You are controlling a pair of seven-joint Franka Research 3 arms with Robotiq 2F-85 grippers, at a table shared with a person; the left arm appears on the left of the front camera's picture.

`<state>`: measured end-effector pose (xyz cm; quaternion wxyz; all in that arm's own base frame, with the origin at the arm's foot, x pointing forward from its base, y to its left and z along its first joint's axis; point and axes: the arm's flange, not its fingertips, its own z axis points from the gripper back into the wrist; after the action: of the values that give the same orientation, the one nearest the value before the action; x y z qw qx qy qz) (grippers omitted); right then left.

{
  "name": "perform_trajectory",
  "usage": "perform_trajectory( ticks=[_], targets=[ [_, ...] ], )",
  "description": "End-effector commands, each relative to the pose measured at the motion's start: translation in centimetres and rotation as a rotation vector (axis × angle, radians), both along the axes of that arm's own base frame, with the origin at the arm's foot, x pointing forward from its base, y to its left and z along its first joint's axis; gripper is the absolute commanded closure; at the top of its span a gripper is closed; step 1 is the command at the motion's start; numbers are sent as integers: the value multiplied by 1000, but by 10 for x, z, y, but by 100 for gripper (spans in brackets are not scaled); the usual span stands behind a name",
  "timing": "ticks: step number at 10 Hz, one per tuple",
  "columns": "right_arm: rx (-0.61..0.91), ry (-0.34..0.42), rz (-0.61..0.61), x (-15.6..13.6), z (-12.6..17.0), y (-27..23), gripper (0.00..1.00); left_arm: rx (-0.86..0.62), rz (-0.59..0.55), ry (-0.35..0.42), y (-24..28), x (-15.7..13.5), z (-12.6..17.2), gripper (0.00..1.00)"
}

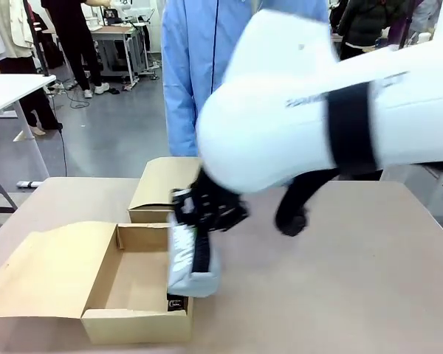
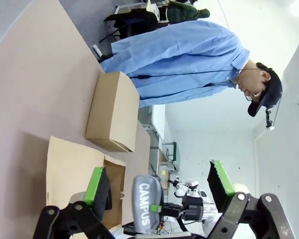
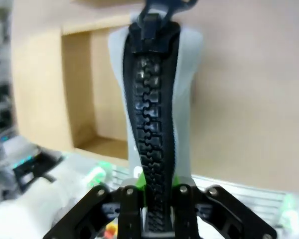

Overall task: Place items inside the box.
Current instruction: Pick up a Pencil pouch or Stapler and place it inside the Mailer Box closest to the robot.

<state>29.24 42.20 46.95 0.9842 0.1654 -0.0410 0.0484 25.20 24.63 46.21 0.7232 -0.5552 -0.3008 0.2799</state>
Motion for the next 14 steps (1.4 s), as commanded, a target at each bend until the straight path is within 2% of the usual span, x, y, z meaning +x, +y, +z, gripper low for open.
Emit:
perform_trajectory(
  ticks=[1, 2, 3, 4, 6, 7, 11, 14],
  targets=[
    [20, -56, 145, 5, 8, 17, 90, -4, 2, -33, -2, -1, -1, 0],
    [0, 0, 0, 0, 0, 0, 90, -4, 2, -33, -2, -1, -1, 0],
    [0, 0, 0, 0, 0, 0, 90, -4, 2, -33, -2, -1, -1, 0],
    [12, -7, 77, -1, -9, 25, 90, -4, 2, -33, -2, -1, -1, 0],
    [26, -49, -18, 0, -10, 44, 90, -4, 2, -33, -2, -1, -1, 0],
    [-22, -71, -115, 2, -10, 72, 90, -4, 2, -33, -2, -1, -1, 0],
    [-82, -16, -124, 8, -29, 96, 90, -4, 2, -33, -2, -1, -1, 0],
    [-127, -5, -156, 18, -43, 99, 90, -4, 2, -33, -2, -1, -1, 0]
  ],
)
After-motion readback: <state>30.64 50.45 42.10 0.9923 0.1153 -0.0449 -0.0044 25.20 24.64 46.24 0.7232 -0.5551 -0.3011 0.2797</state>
